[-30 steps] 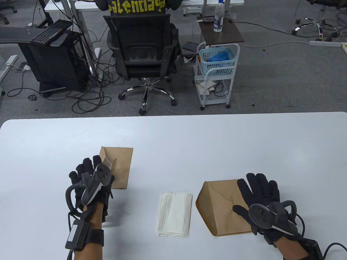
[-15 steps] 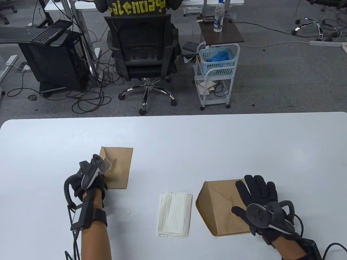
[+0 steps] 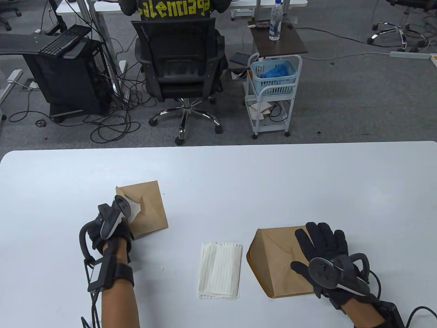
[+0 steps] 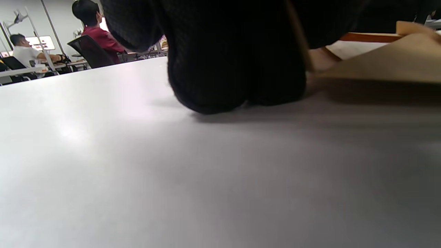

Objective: Pull paper from envelopes and stack

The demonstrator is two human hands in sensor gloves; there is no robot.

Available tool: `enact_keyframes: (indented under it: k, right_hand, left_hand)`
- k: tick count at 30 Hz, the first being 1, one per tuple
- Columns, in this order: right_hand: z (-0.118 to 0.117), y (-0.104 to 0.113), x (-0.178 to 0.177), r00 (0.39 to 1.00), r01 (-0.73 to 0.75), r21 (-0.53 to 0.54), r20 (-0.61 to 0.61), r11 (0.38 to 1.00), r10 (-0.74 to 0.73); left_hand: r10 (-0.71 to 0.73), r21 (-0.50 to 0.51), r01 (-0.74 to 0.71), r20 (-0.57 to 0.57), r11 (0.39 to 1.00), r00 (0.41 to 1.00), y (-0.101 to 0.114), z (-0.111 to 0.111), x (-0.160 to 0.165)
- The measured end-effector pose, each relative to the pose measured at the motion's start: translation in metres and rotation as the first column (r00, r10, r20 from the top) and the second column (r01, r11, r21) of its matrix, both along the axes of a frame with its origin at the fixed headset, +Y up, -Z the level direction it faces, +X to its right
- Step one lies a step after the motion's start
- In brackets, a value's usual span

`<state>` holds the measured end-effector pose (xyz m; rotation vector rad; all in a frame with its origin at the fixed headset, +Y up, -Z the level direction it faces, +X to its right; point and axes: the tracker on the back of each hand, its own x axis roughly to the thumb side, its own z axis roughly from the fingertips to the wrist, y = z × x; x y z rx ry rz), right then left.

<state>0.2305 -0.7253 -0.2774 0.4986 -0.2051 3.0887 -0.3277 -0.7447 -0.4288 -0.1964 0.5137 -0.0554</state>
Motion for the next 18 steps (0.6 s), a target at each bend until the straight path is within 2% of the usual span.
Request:
enact_keyframes:
  k: [5, 9, 13, 15, 18]
  right_hand:
    - [0.001, -0.002, -0.002, 1.0, -0.009, -0.005, 0.0, 1.0, 0.009]
    - [0.001, -0.003, -0.005, 1.0, -0.014, -0.011, -0.005, 1.0, 0.014]
    - [0.002, -0.005, -0.005, 1.0, -0.016, -0.022, -0.008, 1.0, 0.015]
    - [0.001, -0.006, -0.006, 1.0, -0.016, -0.028, -0.006, 0.999, 0.016]
    - [0.001, -0.006, -0.006, 1.0, -0.016, -0.033, -0.006, 0.999, 0.016]
  left_hand:
    - [0.129, 0.05, -0.129, -0.003, 0.99, 0.992, 0.004, 0.006, -0.003]
    - [0.26, 0.113, -0.26, 0.02, 0.959, 0.965, 0.009, 0.012, -0.002]
    - [0.425, 0.194, -0.43, 0.065, 0.882, 0.903, 0.016, 0.018, 0.003]
    - [0.522, 0.236, -0.534, 0.117, 0.812, 0.845, 0.022, 0.022, 0.008]
    - [0.58, 0.263, -0.607, 0.181, 0.75, 0.794, 0.03, 0.027, 0.018]
